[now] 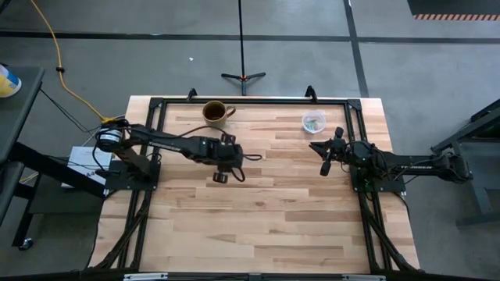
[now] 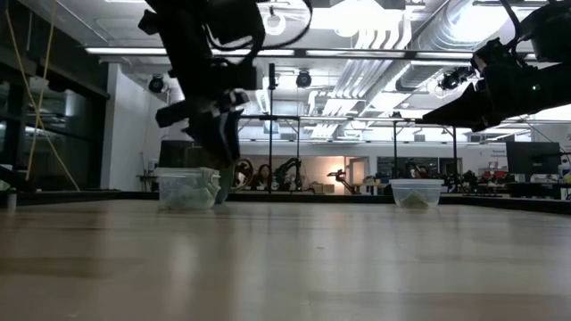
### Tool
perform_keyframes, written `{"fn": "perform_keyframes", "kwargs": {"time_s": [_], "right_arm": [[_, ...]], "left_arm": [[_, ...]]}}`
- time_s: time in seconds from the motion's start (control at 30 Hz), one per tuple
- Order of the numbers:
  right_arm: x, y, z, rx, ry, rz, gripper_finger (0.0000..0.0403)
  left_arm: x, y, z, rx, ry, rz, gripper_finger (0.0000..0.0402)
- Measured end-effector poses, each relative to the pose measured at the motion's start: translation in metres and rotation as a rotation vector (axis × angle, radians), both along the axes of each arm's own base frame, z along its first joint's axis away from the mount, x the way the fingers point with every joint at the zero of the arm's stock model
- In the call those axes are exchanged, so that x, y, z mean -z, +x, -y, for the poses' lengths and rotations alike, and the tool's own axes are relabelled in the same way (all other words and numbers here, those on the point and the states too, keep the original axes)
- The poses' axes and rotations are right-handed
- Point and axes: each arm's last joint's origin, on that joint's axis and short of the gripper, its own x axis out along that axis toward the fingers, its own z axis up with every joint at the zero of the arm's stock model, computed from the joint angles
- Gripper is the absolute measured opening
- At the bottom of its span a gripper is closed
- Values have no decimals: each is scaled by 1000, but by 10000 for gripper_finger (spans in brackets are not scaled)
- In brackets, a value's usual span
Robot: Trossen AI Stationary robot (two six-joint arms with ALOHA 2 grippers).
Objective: Pick and place Stevia / Truvia into bins
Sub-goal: Put the white stevia packet into the left transparent container
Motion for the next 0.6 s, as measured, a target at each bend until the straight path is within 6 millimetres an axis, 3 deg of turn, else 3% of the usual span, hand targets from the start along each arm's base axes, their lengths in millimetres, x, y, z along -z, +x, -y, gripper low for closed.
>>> {"fn": "perform_keyframes", "kwargs": {"time_s": [0.17,0.33,0.6], "right_arm": [[1,0,0,0,1,-10,32],[3,0,0,0,3,-29,32],[3,-1,0,0,2,-37,32]], "left_arm": [[14,4,6,56,63,-68,194],[24,7,6,32,168,-112,241],[36,6,7,43,145,-180,295]]}}
